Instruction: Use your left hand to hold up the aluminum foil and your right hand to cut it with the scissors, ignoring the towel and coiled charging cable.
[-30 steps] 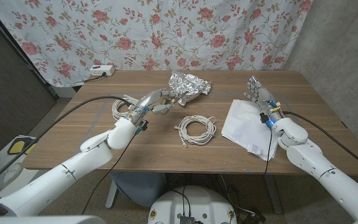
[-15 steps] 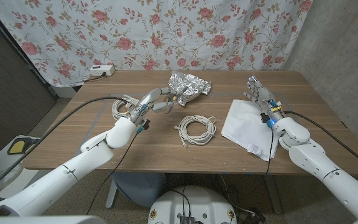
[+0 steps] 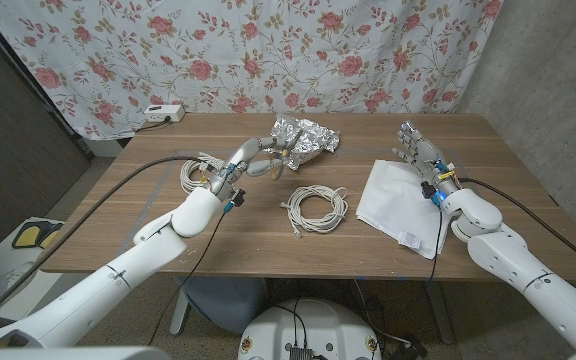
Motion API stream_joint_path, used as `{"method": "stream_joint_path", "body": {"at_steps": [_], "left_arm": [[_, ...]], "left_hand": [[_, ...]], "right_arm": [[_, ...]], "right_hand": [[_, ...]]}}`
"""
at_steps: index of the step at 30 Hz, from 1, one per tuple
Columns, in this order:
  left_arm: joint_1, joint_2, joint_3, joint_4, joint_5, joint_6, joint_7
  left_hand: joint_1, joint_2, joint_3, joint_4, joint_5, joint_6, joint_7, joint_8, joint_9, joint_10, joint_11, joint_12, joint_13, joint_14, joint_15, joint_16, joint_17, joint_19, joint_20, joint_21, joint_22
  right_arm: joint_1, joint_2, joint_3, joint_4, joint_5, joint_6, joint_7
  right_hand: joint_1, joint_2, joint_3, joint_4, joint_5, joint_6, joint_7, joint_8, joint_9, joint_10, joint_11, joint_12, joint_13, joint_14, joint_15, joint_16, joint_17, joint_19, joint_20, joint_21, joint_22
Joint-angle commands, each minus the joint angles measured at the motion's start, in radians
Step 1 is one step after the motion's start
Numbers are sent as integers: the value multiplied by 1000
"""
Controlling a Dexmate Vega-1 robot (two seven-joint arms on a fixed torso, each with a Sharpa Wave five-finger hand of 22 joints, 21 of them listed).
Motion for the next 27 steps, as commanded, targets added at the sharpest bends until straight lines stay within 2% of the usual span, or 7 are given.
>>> {"method": "stream_joint_path", "body": {"at_steps": [1, 27], "left_arm": [[-12, -47, 3, 49, -63, -54, -26], [-38, -101, 12, 98, -161, -107, -81]], "left_hand": [[7, 11, -7, 2, 7, 5, 7, 6, 3, 71, -58, 25, 6, 52, -45, -2, 3, 7, -2, 1, 2], [12, 12, -14, 4, 7, 3, 10, 6, 3, 69, -57, 21, 8, 54, -45, -6, 7, 7, 0, 0, 2]], "right_arm": [[-12, -11, 9, -13, -2, 4, 0], [-37, -30, 4, -53, -25, 15, 8]], "right_hand": [[5, 7, 6, -1, 4, 3, 5, 4, 4, 0, 4, 6, 0, -5, -1, 4, 3, 2, -1, 7, 4], [5, 5, 10, -4, 5, 9, 6, 6, 4, 9, 3, 9, 0, -6, -2, 4, 3, 2, 1, 7, 4]]}}
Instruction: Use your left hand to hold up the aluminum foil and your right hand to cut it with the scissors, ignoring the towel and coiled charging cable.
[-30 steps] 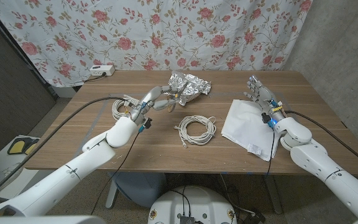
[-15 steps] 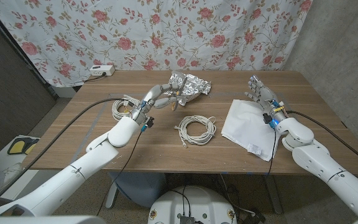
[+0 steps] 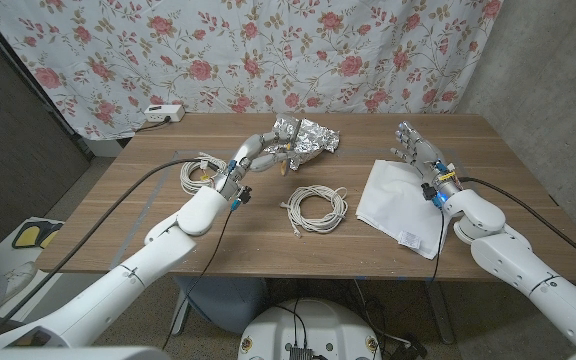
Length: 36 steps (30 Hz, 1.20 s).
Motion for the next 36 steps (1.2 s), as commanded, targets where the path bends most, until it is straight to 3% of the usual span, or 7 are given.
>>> {"method": "stream_joint_path", "body": {"at_steps": [1, 36], "left_arm": [[-12, -23, 4, 24, -51, -24, -31], [-56, -99, 10, 91, -288, -70, -166]], "left_hand": [[4, 7, -3, 0, 3, 2, 10, 5, 3, 69, -58, 21, 1, 39, -41, -1, 3, 7, 0, 0, 2], [8, 8, -12, 2, 3, -3, 10, 3, 3, 71, -60, 16, 3, 29, -39, -11, 6, 1, 2, -1, 2]], "right_arm": [[-12, -8, 3, -16, -2, 1, -1], [-67, -55, 13, -100, -13, -5, 11]], "right_hand": [[5, 5, 8, -1, 5, 9, 5, 6, 4, 9, 3, 4, 0, -7, -1, 4, 3, 2, 1, 7, 4], [5, 4, 15, -5, 5, 16, 12, 7, 4, 45, 17, 17, 3, -5, 0, 5, 3, 3, 1, 7, 4]]}}
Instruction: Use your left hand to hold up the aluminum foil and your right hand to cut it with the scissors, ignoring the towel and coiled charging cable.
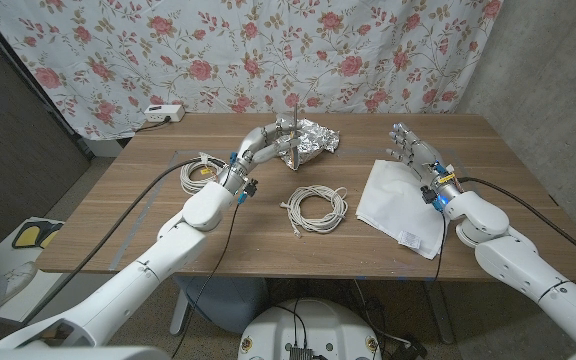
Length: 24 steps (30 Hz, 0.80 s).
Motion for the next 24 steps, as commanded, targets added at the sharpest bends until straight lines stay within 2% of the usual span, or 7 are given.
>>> {"method": "stream_joint_path", "body": {"at_steps": [1, 24], "left_arm": [[-12, -27, 0, 25, -73, -11, -37], [-29, -68, 1, 67, -190, -13, -101]], "left_hand": [[4, 13, -3, 2, 4, 2, 6, 3, 3, 70, -60, 16, 5, 24, -33, -3, 4, 2, 1, -1, 2], [6, 12, -9, 3, 4, 10, 2, 5, 3, 72, -58, 15, 8, 34, -35, -1, 8, 3, -3, 0, 2]], "right_arm": [[-17, -15, 3, -24, -4, -9, 2], [-12, -12, -16, -45, -13, 20, 40]], "right_hand": [[5, 4, 4, -2, 5, 7, 2, 7, 4, 4, 2, 5, 3, -5, 0, 5, 3, 3, 1, 7, 4], [10, 3, 11, -7, 6, -9, 4, 1, 4, 10, -3, 6, 6, -5, 0, 5, 2, 4, 1, 7, 4]]}}
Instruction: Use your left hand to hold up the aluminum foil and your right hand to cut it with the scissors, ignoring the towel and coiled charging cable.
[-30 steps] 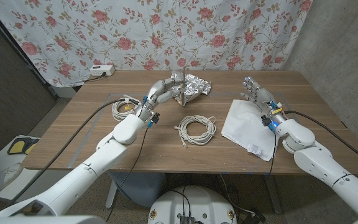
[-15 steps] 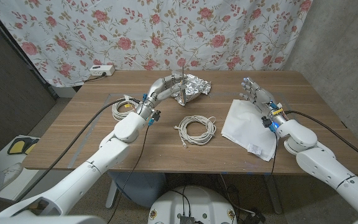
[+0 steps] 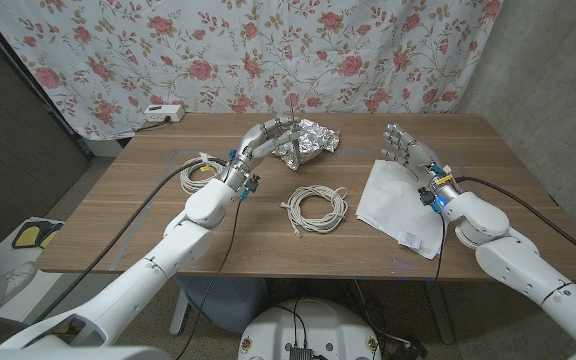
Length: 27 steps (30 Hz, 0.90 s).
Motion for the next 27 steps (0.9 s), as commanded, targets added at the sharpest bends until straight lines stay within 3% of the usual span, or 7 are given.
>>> {"method": "stream_joint_path", "body": {"at_steps": [1, 22, 24, 27], "left_arm": [[-8, -28, -1, 28, -60, -3, -27], [-63, -43, 13, 83, -172, 37, -160], [-68, -44, 14, 86, -177, 41, -169], [-74, -46, 16, 92, -182, 43, -179]], "left_hand": [[6, 7, -3, 0, 3, 11, 2, 5, 3, 72, -59, 15, 3, 35, -35, 3, 2, 3, -3, 0, 2], [8, 6, -8, 1, 4, 6, 0, 3, 3, 75, -60, 12, 5, 27, -34, -3, 3, -3, -2, -1, 2], [8, 7, -8, 1, 4, 5, 0, 2, 3, 75, -60, 11, 4, 27, -34, -3, 3, -3, -2, -1, 2], [8, 7, -9, 1, 4, 4, 0, 2, 3, 74, -60, 11, 5, 27, -34, -4, 4, -3, -2, -1, 2]], "right_arm": [[2, -1, -9, -7, -5, 18, 23], [-11, -1, -13, -14, -11, 42, 34], [-13, 13, -14, -9, -14, 59, 27], [-14, 19, -17, -7, -13, 71, 31]], "right_hand": [[10, 3, 7, -3, 6, -3, 3, 1, 4, 10, -3, 6, 2, -4, 0, 5, 1, 4, 1, 7, 4], [14, 1, 11, -7, 6, -2, 4, 2, 4, 11, -5, 6, 5, -4, 0, 5, 1, 4, 2, 7, 4], [16, 0, 13, -8, 6, -1, 4, 3, 4, 15, -4, 7, 6, 6, 16, 9, 0, 9, 2, 9, 4], [24, -1, 19, -14, 7, -2, 4, 3, 4, 34, -5, 14, 9, 27, -6, 13, -5, 28, -5, 15, 4]]}}
